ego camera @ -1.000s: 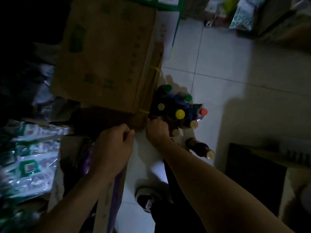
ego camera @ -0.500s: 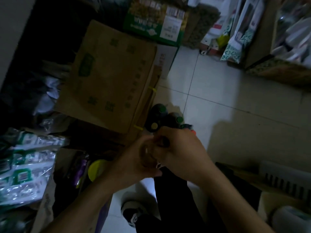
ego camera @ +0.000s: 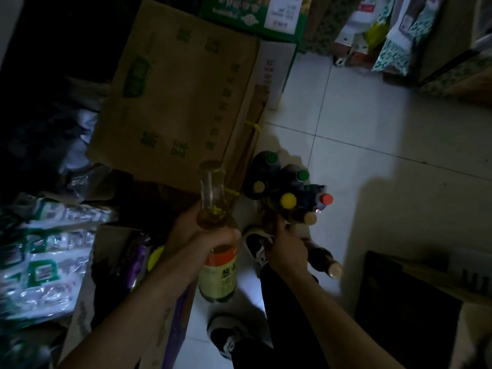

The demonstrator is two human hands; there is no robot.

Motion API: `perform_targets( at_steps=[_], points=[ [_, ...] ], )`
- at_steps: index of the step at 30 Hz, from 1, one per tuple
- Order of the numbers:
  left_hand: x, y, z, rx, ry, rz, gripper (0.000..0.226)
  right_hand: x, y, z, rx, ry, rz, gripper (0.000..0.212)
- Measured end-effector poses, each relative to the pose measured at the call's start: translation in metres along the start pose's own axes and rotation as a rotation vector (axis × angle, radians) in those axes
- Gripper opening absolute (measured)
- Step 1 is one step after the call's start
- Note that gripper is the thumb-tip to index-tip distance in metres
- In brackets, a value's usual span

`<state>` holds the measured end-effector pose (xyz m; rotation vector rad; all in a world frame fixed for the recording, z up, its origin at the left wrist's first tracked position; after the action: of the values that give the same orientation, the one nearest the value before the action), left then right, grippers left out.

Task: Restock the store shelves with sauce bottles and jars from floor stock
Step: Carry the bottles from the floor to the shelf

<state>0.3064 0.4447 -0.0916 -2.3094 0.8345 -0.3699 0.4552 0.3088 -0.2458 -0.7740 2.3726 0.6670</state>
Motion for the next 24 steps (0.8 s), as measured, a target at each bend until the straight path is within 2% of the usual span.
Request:
perform_targets(
  at_steps=[4,9,11,14,17,21,24],
  points=[
    [-0.008,0.002,-0.007,-0.082,0.016,-0.149,0.049,0.007,0.006,0.024,-0.017,-0.067,-0.134,0.029],
    [-0.012,-0.013,-0.020,-0.053,0.025,-0.287,0.061,-0.013,0.005,0.015,-0.061,-0.067,-0.185,0.019],
    [-0.012,-0.024,-0.029,-0.041,0.062,-0.327,0.057,-0.028,0.010,-0.007,-0.096,-0.088,-0.211,0.013],
    [-0.007,-0.050,-0.053,-0.024,0.141,-0.419,0.042,-0.062,0.018,-0.062,-0.079,-0.102,-0.170,0.008],
    [-0.004,-0.097,-0.092,-0.023,0.145,-0.458,0.048,-0.115,0.040,-0.132,-0.076,-0.075,-0.181,0.015],
    [-0.006,-0.193,-0.163,0.040,0.157,-0.374,0.046,-0.203,0.091,-0.237,-0.128,-0.069,-0.206,0.020],
    [-0.011,-0.270,-0.227,0.139,0.152,-0.314,0.024,-0.274,0.133,-0.318,-0.196,-0.148,-0.169,0.024]
  ],
)
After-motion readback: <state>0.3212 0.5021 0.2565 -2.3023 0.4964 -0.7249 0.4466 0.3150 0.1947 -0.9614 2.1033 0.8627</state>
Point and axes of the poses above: each hand's wrist, its own z-axis towards the middle knuckle, its own x-axis out of the palm, y = z × x, the point moved 3 cm from there along z, towards the middle knuckle, and after that the axes turned 9 degrees about y, right-handed, at the moved point
